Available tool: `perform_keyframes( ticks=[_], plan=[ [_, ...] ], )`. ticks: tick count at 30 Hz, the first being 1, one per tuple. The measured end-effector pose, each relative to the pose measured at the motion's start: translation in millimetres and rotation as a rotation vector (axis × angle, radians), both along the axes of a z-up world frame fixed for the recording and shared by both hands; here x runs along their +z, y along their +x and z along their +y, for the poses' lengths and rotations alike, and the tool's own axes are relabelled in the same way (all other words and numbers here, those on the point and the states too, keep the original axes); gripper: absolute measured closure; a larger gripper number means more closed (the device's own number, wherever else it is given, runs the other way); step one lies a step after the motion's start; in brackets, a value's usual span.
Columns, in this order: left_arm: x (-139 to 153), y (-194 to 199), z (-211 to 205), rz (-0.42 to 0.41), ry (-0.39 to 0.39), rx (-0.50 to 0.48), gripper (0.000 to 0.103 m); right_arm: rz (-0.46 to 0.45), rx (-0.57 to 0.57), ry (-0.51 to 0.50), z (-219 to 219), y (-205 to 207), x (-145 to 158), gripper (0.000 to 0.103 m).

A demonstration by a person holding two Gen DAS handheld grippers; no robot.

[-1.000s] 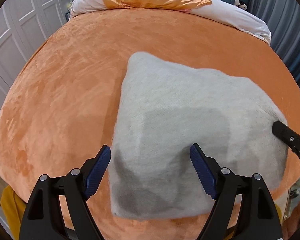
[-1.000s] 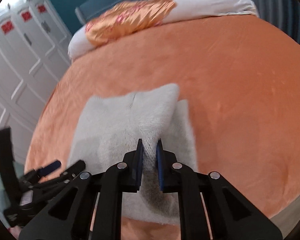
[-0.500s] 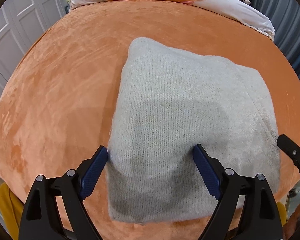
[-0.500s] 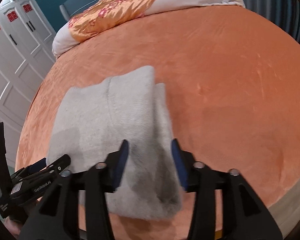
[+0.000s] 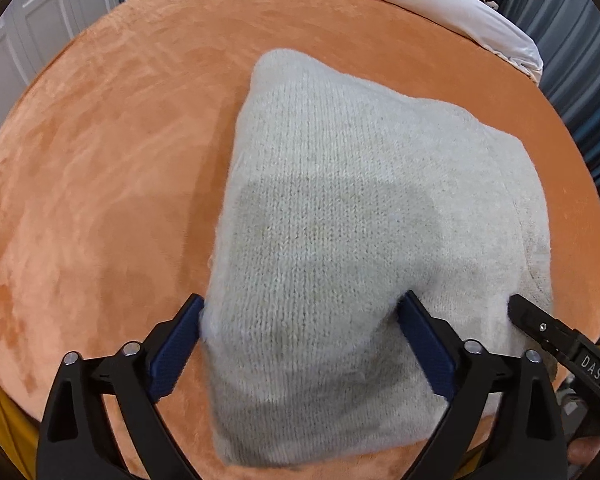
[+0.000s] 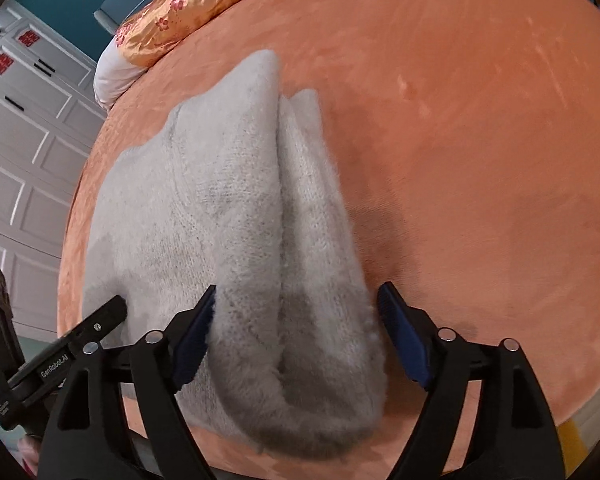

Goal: Fold small clothes

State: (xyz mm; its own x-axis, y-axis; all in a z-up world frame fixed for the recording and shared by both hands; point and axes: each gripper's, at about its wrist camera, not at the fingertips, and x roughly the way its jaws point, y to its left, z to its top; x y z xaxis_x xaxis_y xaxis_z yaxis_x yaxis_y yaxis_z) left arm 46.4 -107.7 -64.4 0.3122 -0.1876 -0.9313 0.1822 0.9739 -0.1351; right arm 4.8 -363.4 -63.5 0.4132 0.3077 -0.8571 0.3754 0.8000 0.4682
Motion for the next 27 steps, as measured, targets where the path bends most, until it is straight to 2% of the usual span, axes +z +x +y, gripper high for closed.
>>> perform_keyframes(
  ticks=[7,13,14,15,17,18,20,23,27],
  plan=[
    [-23.3,17.2,12.7,0.092,-0.174,0.0,0.005,-0.008,0.021,0.018,1.4,11.4,-6.2,0.016],
    [-24.9,22.7,5.9,0.057,-0.183,-0.048,0.005,-0.011,0.028,0.052,8.4,24.3,-8.7,0.016],
    [-23.4,23.3,4.6,0.061,-0.18,-0.05,0.005,-0.012,0.03,0.068,10.0,26.5,-8.5,0.023],
    [-21.1,23.4,3.4,0.064,-0.179,-0.053,0.009,-0.014,0.029,0.09,11.4,28.5,-7.9,0.032],
    [-14.5,19.5,0.8,0.059,-0.174,-0.069,0.018,-0.019,0.025,0.118,11.8,25.1,-5.0,0.044],
    [-9.3,16.6,-1.2,0.049,-0.16,-0.088,0.024,-0.025,0.031,0.107,12.8,24.4,-1.6,0.053],
    [-1.6,11.8,-2.8,0.029,-0.137,-0.12,0.033,-0.039,0.052,0.072,15.9,19.7,7.8,0.064],
    [9.9,3.6,-2.2,0.017,-0.128,-0.156,0.043,-0.049,0.052,0.052,18.3,8.4,19.7,0.069],
    [16.1,-13.2,2.0,0.042,-0.135,-0.182,0.044,-0.046,0.046,0.04,22.8,-11.5,30.8,0.069]
  ],
)
